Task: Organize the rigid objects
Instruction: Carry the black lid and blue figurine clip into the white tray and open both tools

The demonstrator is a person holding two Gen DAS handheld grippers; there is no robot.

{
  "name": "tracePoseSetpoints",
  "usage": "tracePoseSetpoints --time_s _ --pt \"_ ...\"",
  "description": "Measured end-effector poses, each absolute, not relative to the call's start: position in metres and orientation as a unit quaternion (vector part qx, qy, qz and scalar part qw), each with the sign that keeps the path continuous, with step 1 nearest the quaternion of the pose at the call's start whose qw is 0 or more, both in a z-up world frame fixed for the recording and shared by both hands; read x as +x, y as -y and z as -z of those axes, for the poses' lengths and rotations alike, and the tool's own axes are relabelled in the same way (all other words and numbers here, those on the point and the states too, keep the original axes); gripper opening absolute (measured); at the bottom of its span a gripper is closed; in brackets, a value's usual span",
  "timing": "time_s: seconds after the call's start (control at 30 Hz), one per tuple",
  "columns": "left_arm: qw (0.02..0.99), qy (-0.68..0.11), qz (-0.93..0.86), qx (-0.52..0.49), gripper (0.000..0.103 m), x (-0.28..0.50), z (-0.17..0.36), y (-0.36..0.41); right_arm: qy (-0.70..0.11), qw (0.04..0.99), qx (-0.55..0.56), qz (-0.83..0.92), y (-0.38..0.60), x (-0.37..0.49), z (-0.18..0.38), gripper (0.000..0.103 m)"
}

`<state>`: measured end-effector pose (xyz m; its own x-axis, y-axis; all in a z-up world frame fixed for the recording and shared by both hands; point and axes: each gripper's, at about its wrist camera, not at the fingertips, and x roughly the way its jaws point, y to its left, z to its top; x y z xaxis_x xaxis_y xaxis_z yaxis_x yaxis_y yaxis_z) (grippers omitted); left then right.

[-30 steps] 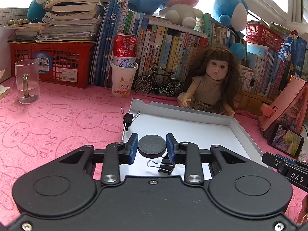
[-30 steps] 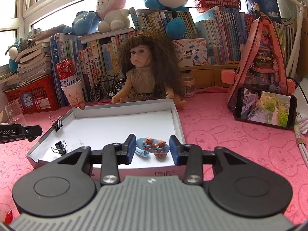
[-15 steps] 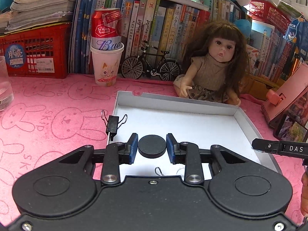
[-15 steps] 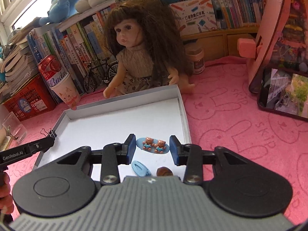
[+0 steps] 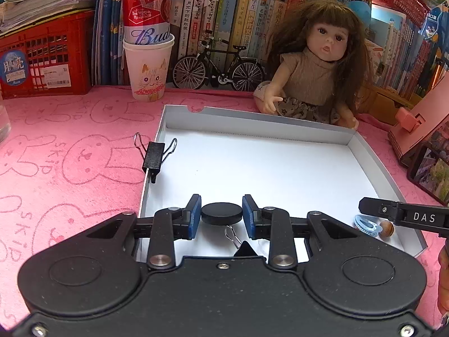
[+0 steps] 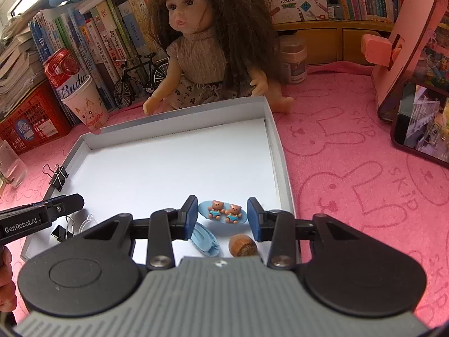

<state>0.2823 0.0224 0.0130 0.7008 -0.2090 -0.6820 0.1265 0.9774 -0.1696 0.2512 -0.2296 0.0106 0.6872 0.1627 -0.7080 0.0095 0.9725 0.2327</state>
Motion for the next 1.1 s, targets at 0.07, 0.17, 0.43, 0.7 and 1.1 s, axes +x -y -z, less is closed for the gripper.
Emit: tracePoseSetpoints --time_s 0.07,0.17,0.43,0.7,1.1 --pt "0.920 -0.378 0.090 -0.053 0.030 0.282 -0.011 -0.021 -0.393 0.912 0.106 -0.041 0.228 0.251 -0.010 0.044" --pt "0.921 -0.376 0.088 -0.044 0.030 0.281 -0.010 -0.019 -0.393 0.912 0.105 -0.044 0.227 0.251 -0.011 0.045" --pt "0.929 -0.356 0.092 -0.049 0.050 0.271 -0.021 -0.021 -0.385 0.913 0.126 -0.053 0.230 0.245 -0.015 0.066" --pt "0.942 -0.319 0.103 -0.031 0.071 0.248 -0.039 -0.017 -0.357 0.925 0.113 -0.058 0.227 0.226 -0.028 0.083" --pt "0.948 -0.297 0.112 -0.018 0.077 0.214 -0.049 -0.017 -0.324 0.941 0.075 -0.058 0.218 0.199 -0.042 0.087"
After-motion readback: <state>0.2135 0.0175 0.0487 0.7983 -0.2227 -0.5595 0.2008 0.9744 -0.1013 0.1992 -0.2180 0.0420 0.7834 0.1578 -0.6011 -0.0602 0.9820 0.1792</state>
